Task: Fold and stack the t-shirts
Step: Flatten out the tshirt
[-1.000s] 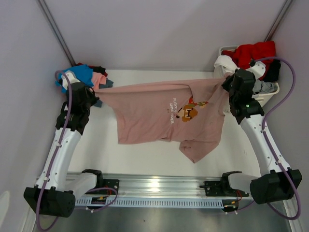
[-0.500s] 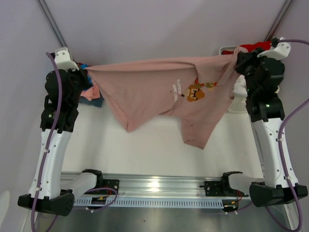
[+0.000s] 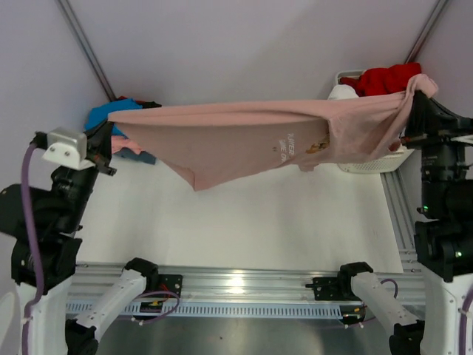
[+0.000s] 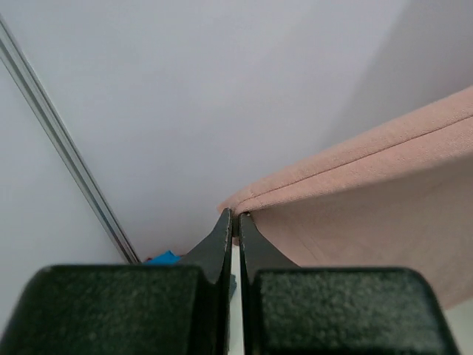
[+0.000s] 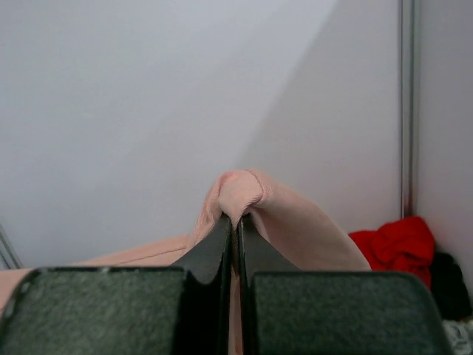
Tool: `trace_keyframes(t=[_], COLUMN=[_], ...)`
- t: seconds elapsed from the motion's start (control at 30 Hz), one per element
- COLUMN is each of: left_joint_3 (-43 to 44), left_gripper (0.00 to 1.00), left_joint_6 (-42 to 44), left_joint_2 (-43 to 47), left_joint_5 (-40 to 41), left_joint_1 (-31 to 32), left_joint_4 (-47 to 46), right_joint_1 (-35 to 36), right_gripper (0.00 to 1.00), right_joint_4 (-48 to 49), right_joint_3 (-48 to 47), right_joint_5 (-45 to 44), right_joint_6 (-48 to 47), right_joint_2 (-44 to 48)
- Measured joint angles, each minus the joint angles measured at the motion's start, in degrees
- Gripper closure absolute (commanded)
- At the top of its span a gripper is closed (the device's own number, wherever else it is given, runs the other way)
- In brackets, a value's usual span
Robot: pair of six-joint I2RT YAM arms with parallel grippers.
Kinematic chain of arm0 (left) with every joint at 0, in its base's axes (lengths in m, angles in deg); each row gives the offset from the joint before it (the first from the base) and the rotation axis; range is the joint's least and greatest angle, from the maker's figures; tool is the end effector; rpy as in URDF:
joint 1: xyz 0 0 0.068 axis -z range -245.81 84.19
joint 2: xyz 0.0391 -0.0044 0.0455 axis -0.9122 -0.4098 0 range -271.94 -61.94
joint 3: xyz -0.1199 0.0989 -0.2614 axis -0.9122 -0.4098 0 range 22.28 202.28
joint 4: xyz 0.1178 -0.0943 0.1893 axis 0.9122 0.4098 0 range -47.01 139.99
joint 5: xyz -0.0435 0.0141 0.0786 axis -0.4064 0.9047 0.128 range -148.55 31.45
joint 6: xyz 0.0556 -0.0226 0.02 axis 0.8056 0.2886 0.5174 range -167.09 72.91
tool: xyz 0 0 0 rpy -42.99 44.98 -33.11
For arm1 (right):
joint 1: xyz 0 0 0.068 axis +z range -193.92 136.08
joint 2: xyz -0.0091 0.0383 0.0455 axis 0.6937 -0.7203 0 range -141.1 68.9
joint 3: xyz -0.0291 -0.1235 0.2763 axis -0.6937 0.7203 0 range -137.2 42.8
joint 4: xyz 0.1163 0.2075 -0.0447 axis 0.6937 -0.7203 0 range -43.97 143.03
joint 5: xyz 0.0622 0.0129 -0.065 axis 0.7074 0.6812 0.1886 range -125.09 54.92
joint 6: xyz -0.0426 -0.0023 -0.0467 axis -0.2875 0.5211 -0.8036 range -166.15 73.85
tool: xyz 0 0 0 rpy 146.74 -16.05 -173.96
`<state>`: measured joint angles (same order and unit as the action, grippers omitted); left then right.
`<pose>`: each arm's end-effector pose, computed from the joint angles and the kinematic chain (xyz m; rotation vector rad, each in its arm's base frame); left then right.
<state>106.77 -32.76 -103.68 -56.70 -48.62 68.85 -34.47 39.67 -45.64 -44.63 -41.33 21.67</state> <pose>0.0389 -0.0105 0.5426 0.3197 1.2356 -0.0222 0.0563 0.0012 0.5807 0.1062 1.0878 0.1335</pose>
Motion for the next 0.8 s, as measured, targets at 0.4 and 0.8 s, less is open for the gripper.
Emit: trace_keyframes(t=[0.4, 0.8], left_joint_3=[7.37, -8.48], left_gripper=[0.99, 1.0], left_joint_6=[3.32, -4.17], left_joint_2=[6.93, -9.16], left_joint_5=[-2.16, 5.81], left_joint_1=[2.03, -4.09], left_joint_4=[3.13, -9.01], right_joint_1=[1.01, 0.72], right_gripper=[1.0, 1.0], right_joint_4=[1.99, 12.66], right_joint_3=[-2.75, 10.1], right_joint_5=[8.85, -0.85], right_joint_6=[-0.15, 0.81], right_joint_2=[6.34, -8.55])
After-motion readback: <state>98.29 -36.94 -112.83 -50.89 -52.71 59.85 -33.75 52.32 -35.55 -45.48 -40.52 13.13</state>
